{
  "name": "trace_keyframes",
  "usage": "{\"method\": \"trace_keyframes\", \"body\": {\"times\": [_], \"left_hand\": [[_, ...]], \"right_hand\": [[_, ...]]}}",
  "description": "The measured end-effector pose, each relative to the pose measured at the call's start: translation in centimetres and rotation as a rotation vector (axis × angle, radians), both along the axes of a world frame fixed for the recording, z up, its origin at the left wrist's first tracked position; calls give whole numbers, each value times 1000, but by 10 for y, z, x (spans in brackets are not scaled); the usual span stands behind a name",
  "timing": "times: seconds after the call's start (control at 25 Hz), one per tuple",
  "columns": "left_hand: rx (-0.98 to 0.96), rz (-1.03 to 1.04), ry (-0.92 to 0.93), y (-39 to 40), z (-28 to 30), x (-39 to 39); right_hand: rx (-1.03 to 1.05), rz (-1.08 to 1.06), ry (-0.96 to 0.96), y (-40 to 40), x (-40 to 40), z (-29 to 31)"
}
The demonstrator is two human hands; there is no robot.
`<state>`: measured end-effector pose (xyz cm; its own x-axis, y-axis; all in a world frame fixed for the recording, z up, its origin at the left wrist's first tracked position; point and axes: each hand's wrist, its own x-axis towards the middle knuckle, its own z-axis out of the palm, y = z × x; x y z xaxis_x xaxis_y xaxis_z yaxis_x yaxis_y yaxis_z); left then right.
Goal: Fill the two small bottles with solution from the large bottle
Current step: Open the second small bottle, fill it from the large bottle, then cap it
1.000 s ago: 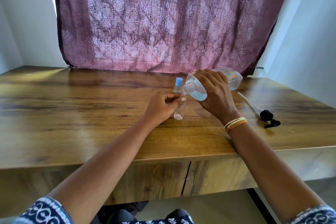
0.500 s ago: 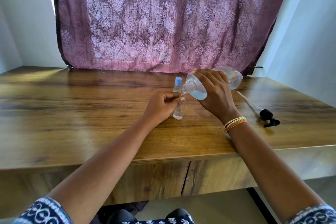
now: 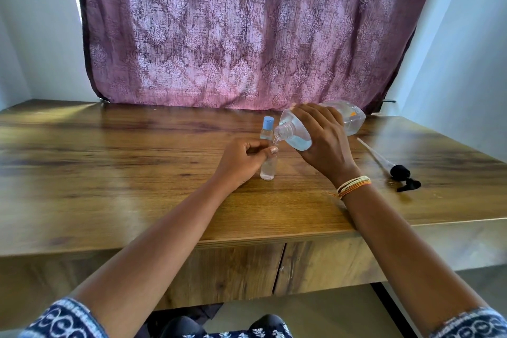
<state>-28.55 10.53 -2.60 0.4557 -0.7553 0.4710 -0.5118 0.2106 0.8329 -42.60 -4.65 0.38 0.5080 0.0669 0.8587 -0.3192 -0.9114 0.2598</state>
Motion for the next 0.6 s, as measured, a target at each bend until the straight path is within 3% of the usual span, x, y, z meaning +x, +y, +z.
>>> {"method": "trace_keyframes", "body": {"times": [0.6], "left_hand": [[6,3,6,0,0,0]], "right_hand": [[0,1,0,1,1,-1]]}}
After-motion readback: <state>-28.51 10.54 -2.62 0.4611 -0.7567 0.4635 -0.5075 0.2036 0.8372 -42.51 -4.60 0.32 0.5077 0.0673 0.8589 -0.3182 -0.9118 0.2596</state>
